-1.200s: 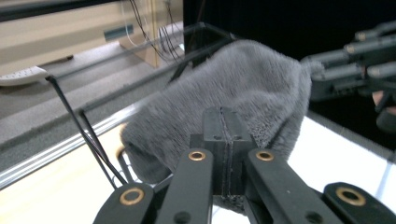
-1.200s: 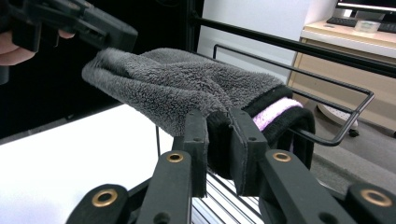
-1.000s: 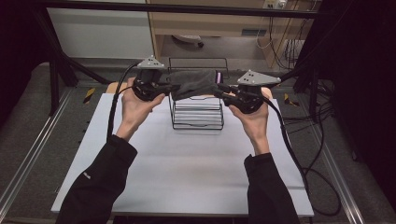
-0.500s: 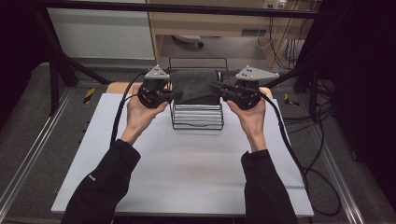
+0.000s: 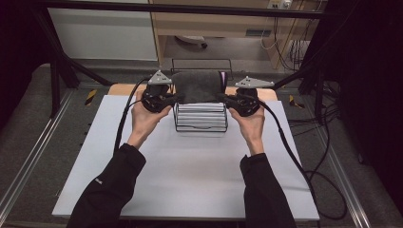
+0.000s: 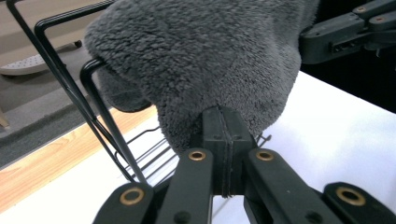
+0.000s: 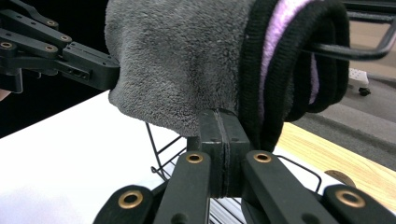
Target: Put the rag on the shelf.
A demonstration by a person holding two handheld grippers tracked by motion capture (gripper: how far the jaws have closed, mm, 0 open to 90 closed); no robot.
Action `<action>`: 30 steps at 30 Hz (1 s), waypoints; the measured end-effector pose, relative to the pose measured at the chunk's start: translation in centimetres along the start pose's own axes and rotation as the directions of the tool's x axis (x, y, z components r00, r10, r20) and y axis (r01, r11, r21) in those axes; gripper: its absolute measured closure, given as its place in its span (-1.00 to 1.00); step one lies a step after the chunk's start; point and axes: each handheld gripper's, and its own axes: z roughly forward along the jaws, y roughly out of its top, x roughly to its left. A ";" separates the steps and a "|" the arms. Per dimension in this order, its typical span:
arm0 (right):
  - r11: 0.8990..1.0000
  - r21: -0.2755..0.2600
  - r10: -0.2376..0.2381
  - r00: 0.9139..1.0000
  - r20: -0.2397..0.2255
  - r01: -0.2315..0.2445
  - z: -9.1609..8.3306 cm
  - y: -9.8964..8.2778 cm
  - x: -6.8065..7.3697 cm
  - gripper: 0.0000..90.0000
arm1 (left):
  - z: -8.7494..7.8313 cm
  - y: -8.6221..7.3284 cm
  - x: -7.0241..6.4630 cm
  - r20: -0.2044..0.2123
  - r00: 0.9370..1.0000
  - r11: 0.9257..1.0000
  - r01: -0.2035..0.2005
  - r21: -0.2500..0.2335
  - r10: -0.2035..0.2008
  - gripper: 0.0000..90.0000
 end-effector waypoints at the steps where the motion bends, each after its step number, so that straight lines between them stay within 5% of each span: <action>1: 1.000 0.001 -0.002 1.000 0.001 0.002 0.1 0.0 0.0 0.98 | 0.1 0.0 0.1 0.000 1.000 1.000 0.007 -0.005 -0.007 1.00; 9: 0.999 -0.043 -0.015 1.000 -0.014 0.014 -1.1 0.3 0.4 0.71 | -1.4 0.3 0.0 0.018 1.000 1.000 0.005 -0.023 -0.005 0.91; 19: 0.996 -0.088 0.000 1.000 -0.025 -0.003 -3.6 2.0 1.4 0.09 | -3.9 0.5 0.0 0.023 1.000 1.000 0.003 -0.028 -0.002 0.45; 30: 0.999 -0.028 0.017 1.000 -0.016 -0.018 -5.6 1.5 1.3 -0.62 | -6.1 -2.3 0.4 0.006 1.000 0.999 -0.025 0.028 0.024 -0.21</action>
